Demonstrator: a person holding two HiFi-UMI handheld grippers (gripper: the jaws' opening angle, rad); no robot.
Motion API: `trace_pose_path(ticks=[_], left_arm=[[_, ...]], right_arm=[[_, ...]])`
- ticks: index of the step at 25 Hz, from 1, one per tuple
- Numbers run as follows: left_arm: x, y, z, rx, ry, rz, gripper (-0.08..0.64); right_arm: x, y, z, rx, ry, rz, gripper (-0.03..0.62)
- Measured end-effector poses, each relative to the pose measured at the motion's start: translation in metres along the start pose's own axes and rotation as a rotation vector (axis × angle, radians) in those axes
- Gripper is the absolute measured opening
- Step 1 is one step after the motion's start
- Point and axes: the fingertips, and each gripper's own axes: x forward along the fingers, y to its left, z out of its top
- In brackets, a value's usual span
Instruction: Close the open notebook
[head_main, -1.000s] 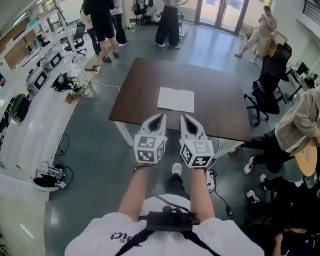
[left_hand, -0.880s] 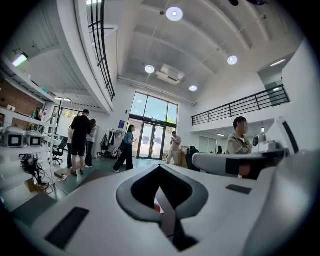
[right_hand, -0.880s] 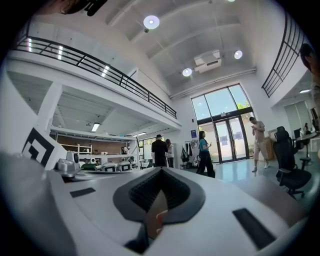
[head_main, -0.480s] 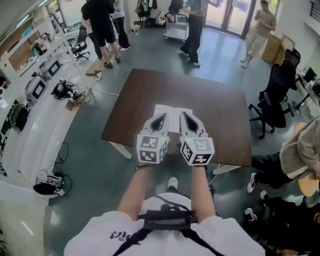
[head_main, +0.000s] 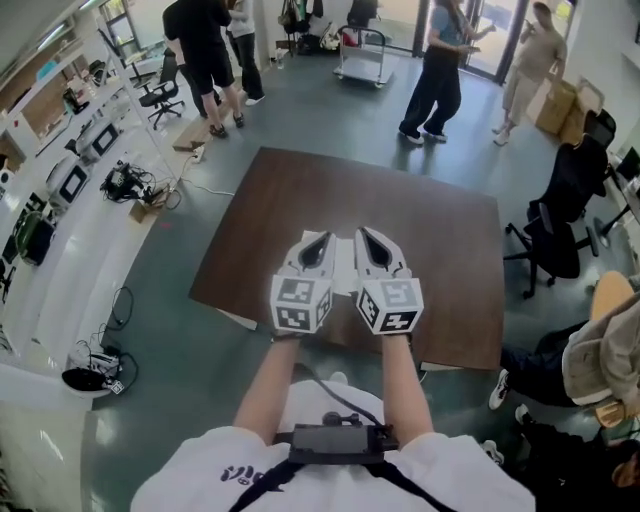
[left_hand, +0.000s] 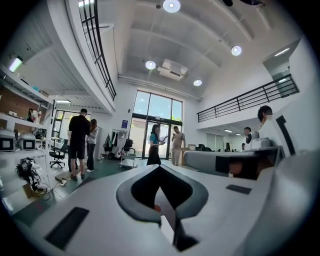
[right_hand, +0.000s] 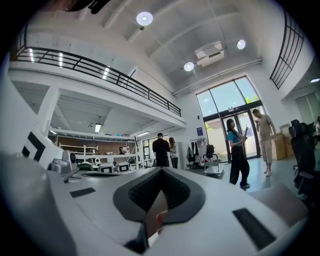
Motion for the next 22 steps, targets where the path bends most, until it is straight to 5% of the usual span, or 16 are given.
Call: trace_pose_path(ticks=[7,22], left_arm=[[0.018,0.055,-0.030,-0.019,0.049,0.017,0.009],[0.035,0.140,-0.141,-0.325,0.230,0.131,0.009]], right_arm=[[0.058,0.007,-0.037,0.026,0.041,0.025,0.002],[0.108,-0.014,-0.109,0.079,0.186,0.018,0.002]])
